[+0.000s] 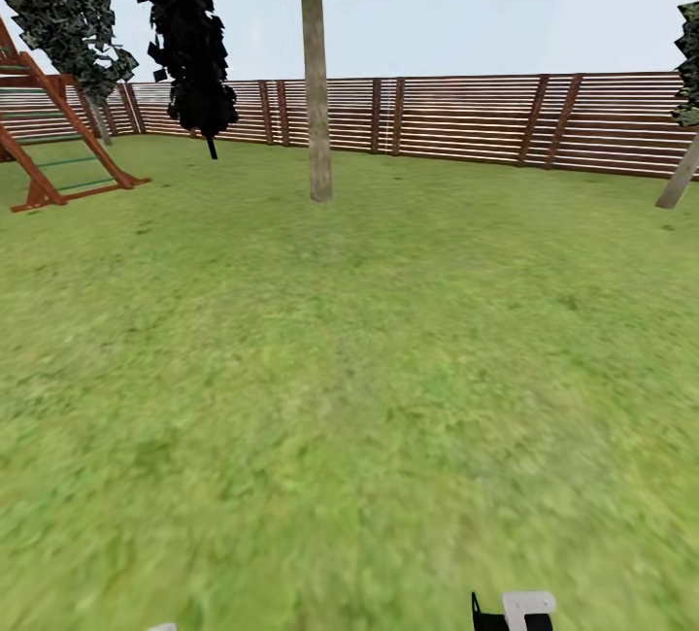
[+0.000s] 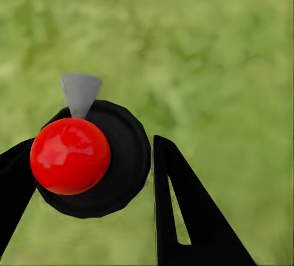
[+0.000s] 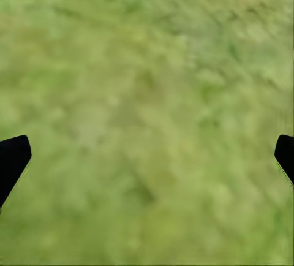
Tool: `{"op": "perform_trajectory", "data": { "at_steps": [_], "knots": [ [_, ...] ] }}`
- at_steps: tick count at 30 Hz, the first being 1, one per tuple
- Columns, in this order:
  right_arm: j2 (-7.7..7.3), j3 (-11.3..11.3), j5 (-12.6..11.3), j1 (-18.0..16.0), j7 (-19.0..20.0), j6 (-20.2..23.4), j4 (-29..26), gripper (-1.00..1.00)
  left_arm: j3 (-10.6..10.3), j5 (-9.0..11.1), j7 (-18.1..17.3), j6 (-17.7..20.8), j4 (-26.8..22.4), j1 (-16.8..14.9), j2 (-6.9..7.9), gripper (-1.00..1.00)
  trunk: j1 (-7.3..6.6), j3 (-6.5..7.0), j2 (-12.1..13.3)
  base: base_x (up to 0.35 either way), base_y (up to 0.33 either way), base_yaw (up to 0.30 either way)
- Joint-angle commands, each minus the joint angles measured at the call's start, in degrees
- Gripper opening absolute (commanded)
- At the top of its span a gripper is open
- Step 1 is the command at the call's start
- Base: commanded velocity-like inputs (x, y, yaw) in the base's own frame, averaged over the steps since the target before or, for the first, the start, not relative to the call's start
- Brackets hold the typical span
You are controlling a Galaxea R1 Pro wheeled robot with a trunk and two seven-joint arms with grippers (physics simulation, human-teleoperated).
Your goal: In the garden, pick up the pesticide atomizer on the floor and spray pesticide onto both trees until each tree trunk is fully covered.
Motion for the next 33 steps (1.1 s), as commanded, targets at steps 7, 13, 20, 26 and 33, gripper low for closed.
{"op": "perform_trajectory", "data": {
  "at_steps": [7, 13, 20, 26, 33],
  "knots": [
    [0.0, -0.37, 0.62, -0.02, -0.28, -0.14, 0.07, 1.0, -0.48, 0.31, 0.12, -0.22, -0.06, 0.04, -0.01, -1.0, 0.03, -0.05, -0.02, 0.339, 0.0, 0.0],
    [0.0, -0.37, 0.61, -0.03, -0.28, -0.14, 0.07, 1.0, -0.48, 0.24, 0.16, -0.17, -0.03, 0.05, -0.11, -1.0, 0.03, -0.05, -0.02, 0.339, 0.0, 0.0],
    [0.0, -0.37, 0.61, -0.03, -0.28, -0.14, 0.07, 1.0, -0.48, 0.24, 0.18, -0.17, -0.04, 0.05, -0.14, -1.0, 0.03, -0.05, -0.02, 0.339, 0.0, 0.0],
    [0.0, -0.37, 0.63, -0.02, -0.28, -0.14, 0.07, 1.0, -0.48, 0.17, 0.18, -0.17, -0.05, 0.05, -0.21, -1.0, 0.03, -0.05, -0.02, 0.339, 0.0, 0.0],
    [0.0, -0.37, 0.61, -0.04, -0.28, -0.14, 0.07, 1.0, -0.48, 0.25, 0.18, -0.17, -0.05, 0.05, -0.23, -1.0, 0.03, -0.05, -0.02, 0.339, 0.0, 0.0]
  ]
}}
